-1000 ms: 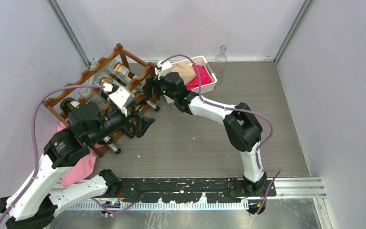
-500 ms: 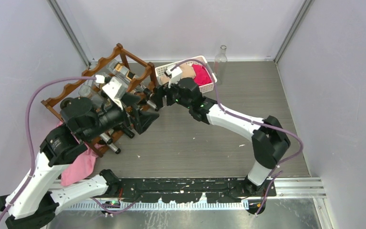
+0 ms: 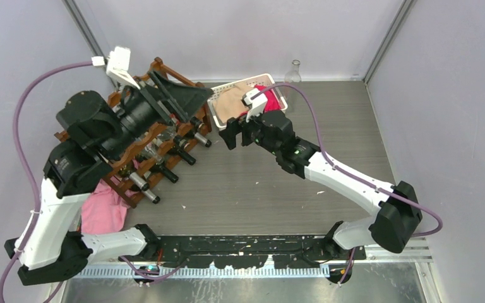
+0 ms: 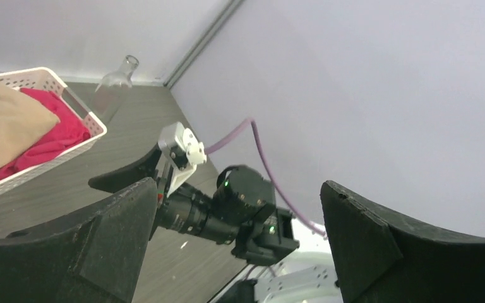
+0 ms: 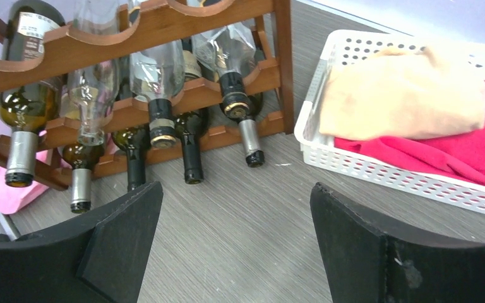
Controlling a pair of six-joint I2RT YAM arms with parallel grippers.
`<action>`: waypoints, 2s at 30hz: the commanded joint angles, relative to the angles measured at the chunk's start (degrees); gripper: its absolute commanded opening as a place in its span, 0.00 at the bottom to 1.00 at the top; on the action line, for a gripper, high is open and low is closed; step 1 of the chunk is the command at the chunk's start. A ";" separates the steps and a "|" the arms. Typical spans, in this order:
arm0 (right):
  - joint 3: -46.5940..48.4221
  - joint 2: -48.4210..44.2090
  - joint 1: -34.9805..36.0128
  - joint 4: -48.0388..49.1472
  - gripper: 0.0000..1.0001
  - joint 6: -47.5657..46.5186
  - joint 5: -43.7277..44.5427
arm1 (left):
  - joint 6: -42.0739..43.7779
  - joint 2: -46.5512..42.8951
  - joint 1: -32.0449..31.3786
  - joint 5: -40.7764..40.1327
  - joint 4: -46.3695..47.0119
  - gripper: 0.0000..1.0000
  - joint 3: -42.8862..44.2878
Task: Put the wine bottle on the wine rack
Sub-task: Pick up the wine bottle from the center of the board.
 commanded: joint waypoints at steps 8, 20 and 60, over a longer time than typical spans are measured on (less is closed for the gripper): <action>-2.70 -5.20 -4.88 -3.08 0.95 0.46 2.00 | -7.14 4.68 0.16 -16.65 -12.17 1.00 12.72; -7.43 -13.30 -18.11 -2.24 0.96 3.27 0.77 | 6.25 3.90 0.16 -14.11 -7.18 1.00 6.69; 48.56 38.63 -36.12 -13.79 0.85 -16.71 -3.01 | 43.49 -11.22 2.36 13.58 22.80 0.94 -41.05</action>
